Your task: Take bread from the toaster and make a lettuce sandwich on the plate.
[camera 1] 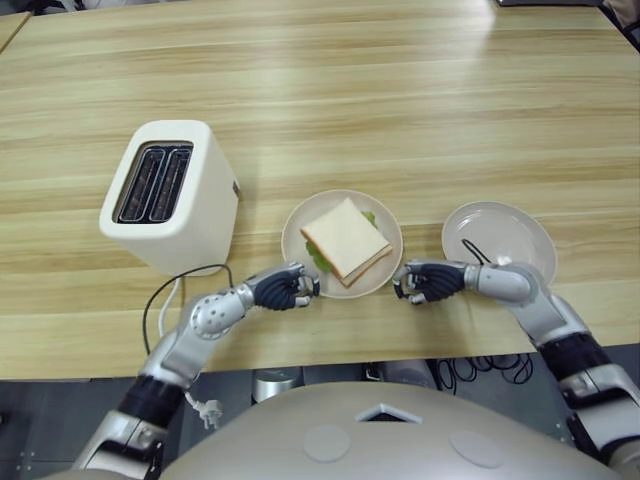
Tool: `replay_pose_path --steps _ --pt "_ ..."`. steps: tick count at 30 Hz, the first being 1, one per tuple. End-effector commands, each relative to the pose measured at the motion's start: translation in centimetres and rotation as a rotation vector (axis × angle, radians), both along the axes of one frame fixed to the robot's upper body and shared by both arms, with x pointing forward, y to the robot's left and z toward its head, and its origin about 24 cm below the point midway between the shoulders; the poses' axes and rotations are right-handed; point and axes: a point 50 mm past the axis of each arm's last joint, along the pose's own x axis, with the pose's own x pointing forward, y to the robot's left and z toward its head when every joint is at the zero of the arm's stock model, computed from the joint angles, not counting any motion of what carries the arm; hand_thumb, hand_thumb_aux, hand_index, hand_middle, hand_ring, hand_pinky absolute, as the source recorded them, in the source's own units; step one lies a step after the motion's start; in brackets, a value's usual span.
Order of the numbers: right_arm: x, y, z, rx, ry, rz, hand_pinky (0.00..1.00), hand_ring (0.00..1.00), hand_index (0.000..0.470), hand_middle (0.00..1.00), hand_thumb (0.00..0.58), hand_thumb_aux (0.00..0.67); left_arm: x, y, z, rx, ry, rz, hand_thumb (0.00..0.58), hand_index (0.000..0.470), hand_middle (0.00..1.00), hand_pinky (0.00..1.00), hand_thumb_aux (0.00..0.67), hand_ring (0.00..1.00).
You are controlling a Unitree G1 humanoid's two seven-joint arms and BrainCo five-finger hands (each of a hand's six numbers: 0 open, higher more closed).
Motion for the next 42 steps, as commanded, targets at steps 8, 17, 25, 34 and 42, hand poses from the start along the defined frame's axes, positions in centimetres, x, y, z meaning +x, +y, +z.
replay_pose_path --steps 8,17,25,34,42 --pt "2.0 0.0 -2.7 -0.114 -0.031 -0.016 1.0 1.0 0.46 1.0 0.58 0.67 4.3 1.2 -2.6 0.199 -0.084 0.024 0.58 0.46 1.0 1.0 0.67 1.0" --pt "3.7 1.1 -2.7 -0.023 -0.038 -0.081 1.0 1.0 0.46 1.0 0.58 0.67 7.5 0.8 -2.6 0.191 -0.132 0.11 0.58 0.46 1.0 1.0 0.67 1.0" --pt "5.9 1.9 -1.8 0.103 -0.072 -0.195 1.0 1.0 0.46 1.0 0.58 0.67 9.2 0.3 -1.9 0.135 -0.208 0.166 0.58 0.46 1.0 1.0 0.67 1.0" --pt "4.5 0.5 1.2 0.591 0.046 -0.234 0.0 0.0 0.0 0.0 0.0 0.0 7.8 2.4 3.3 -0.137 -0.479 0.394 0.156 0.067 1.0 1.0 0.097 1.0" --pt "3.2 2.4 5.4 1.135 -0.057 -0.386 0.0 0.0 0.0 0.0 0.0 0.0 6.2 0.9 7.3 -0.654 -0.521 0.704 0.0 0.0 0.0 0.0 0.0 0.0"
